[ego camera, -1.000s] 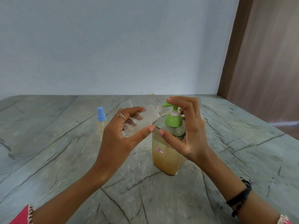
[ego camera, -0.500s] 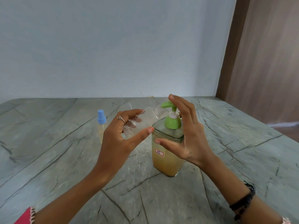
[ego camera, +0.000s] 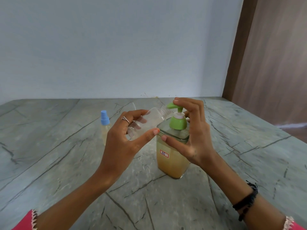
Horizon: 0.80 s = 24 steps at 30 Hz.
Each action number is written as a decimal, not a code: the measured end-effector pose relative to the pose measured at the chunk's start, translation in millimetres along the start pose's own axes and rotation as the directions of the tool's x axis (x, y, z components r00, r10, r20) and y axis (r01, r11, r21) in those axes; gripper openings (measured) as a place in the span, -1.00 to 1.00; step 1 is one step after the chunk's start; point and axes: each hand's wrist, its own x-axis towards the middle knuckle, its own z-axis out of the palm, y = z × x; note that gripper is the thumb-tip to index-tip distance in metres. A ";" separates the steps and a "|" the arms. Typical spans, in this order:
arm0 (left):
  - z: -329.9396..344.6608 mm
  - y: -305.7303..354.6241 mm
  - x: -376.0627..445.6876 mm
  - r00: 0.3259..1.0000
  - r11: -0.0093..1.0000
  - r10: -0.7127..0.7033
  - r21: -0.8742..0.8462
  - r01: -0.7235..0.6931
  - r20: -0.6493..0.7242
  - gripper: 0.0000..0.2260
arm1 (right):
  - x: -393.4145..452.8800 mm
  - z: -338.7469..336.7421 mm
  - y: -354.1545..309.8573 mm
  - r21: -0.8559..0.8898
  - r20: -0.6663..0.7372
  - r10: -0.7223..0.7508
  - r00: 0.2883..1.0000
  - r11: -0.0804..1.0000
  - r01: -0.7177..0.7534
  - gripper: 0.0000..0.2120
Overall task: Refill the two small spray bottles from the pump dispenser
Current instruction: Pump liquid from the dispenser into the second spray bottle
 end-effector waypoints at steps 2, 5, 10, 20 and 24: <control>0.3 -0.7 0.0 1.000 1.000 -0.002 0.003 0.002 0.001 -0.64 | 0.5 0.4 0.0 0.004 -0.004 0.003 1.000 1.000 -0.003 -0.39; 0.7 -1.2 -0.3 1.000 1.000 -0.001 0.018 0.001 0.001 -0.63 | 1.4 0.6 -0.6 0.005 0.008 0.006 1.000 1.000 -0.006 -0.45; 0.9 -1.5 -1.0 1.000 1.000 0.002 0.028 -0.002 0.000 -0.60 | -0.6 -0.1 -0.8 -0.010 0.000 0.015 1.000 1.000 -0.015 -0.42; -0.8 0.5 -1.2 1.000 1.000 0.000 0.020 0.000 -0.007 -0.60 | -0.8 0.0 -2.4 -0.014 0.001 0.008 1.000 1.000 -0.008 -0.36; -1.3 -0.2 -1.9 1.000 1.000 -0.002 0.020 0.002 -0.008 -0.60 | 1.2 0.2 -1.5 -0.008 -0.014 -0.015 1.000 1.000 0.014 -0.39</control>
